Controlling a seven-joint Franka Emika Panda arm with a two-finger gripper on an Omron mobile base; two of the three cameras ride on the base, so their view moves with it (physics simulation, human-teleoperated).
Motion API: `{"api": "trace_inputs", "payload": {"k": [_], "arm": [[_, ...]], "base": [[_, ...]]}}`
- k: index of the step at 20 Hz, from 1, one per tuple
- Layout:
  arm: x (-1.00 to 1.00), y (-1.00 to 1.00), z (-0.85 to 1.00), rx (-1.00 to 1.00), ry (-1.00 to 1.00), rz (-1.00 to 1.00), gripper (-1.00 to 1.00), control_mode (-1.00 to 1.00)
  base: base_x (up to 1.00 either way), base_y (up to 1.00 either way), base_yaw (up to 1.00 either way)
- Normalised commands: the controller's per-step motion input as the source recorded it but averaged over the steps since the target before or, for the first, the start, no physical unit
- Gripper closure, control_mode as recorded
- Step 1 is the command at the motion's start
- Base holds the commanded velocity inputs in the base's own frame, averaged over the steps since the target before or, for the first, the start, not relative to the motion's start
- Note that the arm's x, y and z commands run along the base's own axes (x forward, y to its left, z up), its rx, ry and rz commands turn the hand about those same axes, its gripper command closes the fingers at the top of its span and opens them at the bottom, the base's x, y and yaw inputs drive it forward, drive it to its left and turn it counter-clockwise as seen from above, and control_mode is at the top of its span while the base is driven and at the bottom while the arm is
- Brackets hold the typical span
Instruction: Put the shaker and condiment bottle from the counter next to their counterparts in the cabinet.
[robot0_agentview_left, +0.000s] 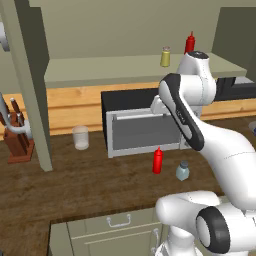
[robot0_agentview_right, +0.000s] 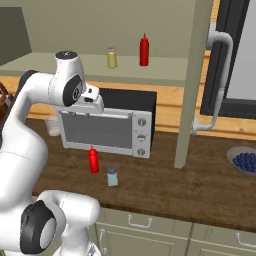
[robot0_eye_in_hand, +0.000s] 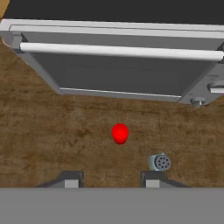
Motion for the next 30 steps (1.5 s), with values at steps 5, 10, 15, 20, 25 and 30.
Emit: {"api": "trace_inputs", "payload": {"k": [5, 10, 15, 20, 25, 30], "arm": [[0.00, 0.00, -0.01, 0.00, 0.03, 0.00, -1.00, -1.00], [-0.13, 0.00, -0.39, 0.00, 0.03, 0.00, -1.00, -1.00], [-0.16, 0.00, -0.50, 0.00, 0.00, 0.00, -1.00, -1.00], [-0.17, -0.02, -0.25, 0.01, -0.10, 0.00, -1.00, -1.00], [-0.17, -0.05, -0.13, 0.04, -0.22, 0.00, -1.00, -1.00], [-0.18, -0.07, -0.11, 0.07, -0.28, 0.00, -1.00, -1.00]], "base": [[0.00, 0.00, 0.00], [0.00, 0.00, 0.00], [0.00, 0.00, 0.00], [0.00, 0.00, 0.00], [0.00, 0.00, 0.00], [0.00, 0.00, 0.00]]}}
